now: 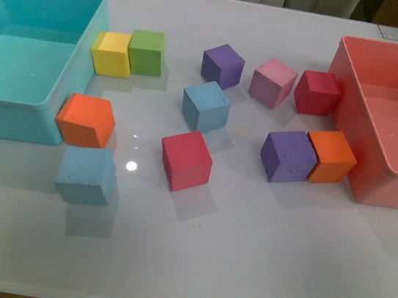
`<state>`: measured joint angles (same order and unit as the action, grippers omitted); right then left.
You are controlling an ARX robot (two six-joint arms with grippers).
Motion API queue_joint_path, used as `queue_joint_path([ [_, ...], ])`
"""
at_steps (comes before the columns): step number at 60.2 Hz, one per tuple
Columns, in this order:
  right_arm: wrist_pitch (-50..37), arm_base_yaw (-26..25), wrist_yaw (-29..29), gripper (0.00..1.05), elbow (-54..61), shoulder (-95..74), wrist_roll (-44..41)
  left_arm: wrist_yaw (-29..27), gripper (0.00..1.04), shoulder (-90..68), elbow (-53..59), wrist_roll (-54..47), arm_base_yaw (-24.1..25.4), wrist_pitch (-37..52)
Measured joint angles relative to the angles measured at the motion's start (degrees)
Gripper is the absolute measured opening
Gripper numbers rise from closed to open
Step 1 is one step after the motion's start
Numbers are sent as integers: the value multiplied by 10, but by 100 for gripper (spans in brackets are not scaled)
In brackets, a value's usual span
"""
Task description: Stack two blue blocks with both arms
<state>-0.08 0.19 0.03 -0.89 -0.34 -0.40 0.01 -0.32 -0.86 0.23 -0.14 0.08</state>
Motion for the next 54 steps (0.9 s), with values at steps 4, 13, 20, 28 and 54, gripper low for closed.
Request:
queue_joint_path([
  [4, 0, 0, 0, 54, 0, 0, 0, 0, 96, 0, 0, 0, 0, 0],
  [13, 0, 0, 0, 80, 0, 0, 0, 0, 96, 0, 0, 0, 0, 0],
  [20, 0, 0, 1, 97, 0, 0, 1, -42, 96, -77, -57, -15, -42, -148],
  [28, 0, 0, 0, 96, 0, 1, 1, -100, 96, -205, -92, 6, -165, -221],
  [54, 0, 0, 0, 96, 0, 1, 1, -118, 96, -679, -121, 77, -316, 144],
])
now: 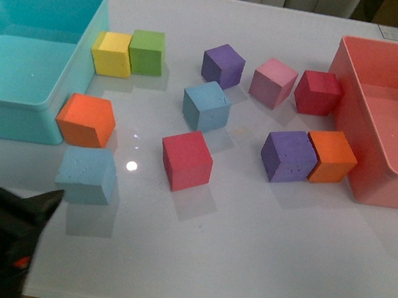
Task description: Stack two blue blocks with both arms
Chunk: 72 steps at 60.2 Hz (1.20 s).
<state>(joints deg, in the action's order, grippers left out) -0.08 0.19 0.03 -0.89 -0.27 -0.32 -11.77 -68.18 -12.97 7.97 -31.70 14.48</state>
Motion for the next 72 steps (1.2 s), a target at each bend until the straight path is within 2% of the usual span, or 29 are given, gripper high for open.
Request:
queue_joint_path([
  [9, 0, 0, 0, 96, 0, 0, 0, 5, 96, -192, -50, 9, -12, 107],
  [21, 0, 0, 0, 96, 0, 0, 0, 21, 96, -366, -120, 9, -6, 146],
  [50, 0, 0, 0, 96, 0, 0, 0, 26, 96, -479, -237, 4, 56, 123],
  [72, 0, 0, 0, 96, 0, 0, 0, 14, 96, -520, -271, -4, 102, 113],
])
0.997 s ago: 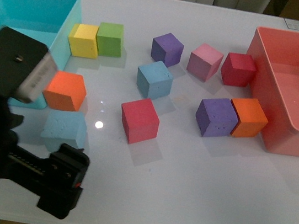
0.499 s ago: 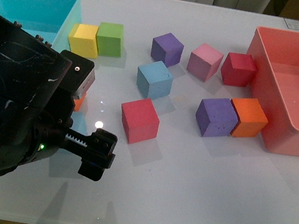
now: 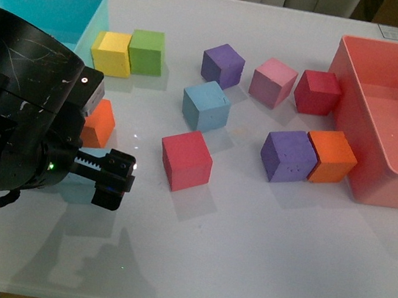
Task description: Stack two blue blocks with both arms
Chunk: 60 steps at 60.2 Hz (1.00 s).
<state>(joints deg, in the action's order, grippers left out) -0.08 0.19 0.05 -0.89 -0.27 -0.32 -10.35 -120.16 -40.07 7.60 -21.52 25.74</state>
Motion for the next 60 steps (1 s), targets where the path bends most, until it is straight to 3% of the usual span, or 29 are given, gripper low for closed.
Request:
queue_joint_path([
  [60, 0, 0, 0, 96, 0, 0, 0, 0, 96, -58, -29, 13, 9, -5],
])
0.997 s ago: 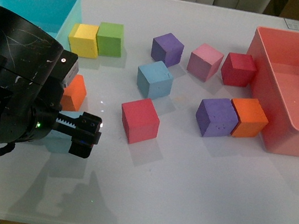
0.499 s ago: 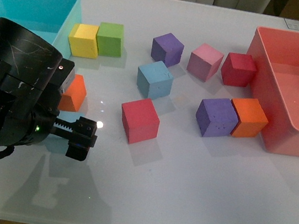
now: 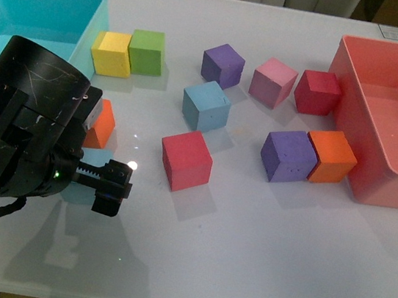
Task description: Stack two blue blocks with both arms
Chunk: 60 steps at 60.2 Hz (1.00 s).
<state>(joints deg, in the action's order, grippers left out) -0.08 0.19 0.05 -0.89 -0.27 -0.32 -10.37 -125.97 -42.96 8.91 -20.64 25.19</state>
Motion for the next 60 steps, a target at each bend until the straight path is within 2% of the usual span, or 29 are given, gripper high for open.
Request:
queue_joint_path([
  [6, 0, 0, 0, 96, 0, 0, 0, -2, 96, 0, -1, 0, -2, 0],
  [18, 0, 0, 0, 96, 0, 0, 0, -2, 64, 8, 3, 1, -21, -2],
  [29, 0, 0, 0, 96, 0, 0, 0, -2, 49, 54, 22, 2, -46, -20],
  [44, 0, 0, 0, 96, 0, 0, 0, 8, 43, 129, 14, -11, -66, -74],
  [60, 0, 0, 0, 96, 0, 0, 0, 9, 41, 138, -84, -38, -81, -140],
])
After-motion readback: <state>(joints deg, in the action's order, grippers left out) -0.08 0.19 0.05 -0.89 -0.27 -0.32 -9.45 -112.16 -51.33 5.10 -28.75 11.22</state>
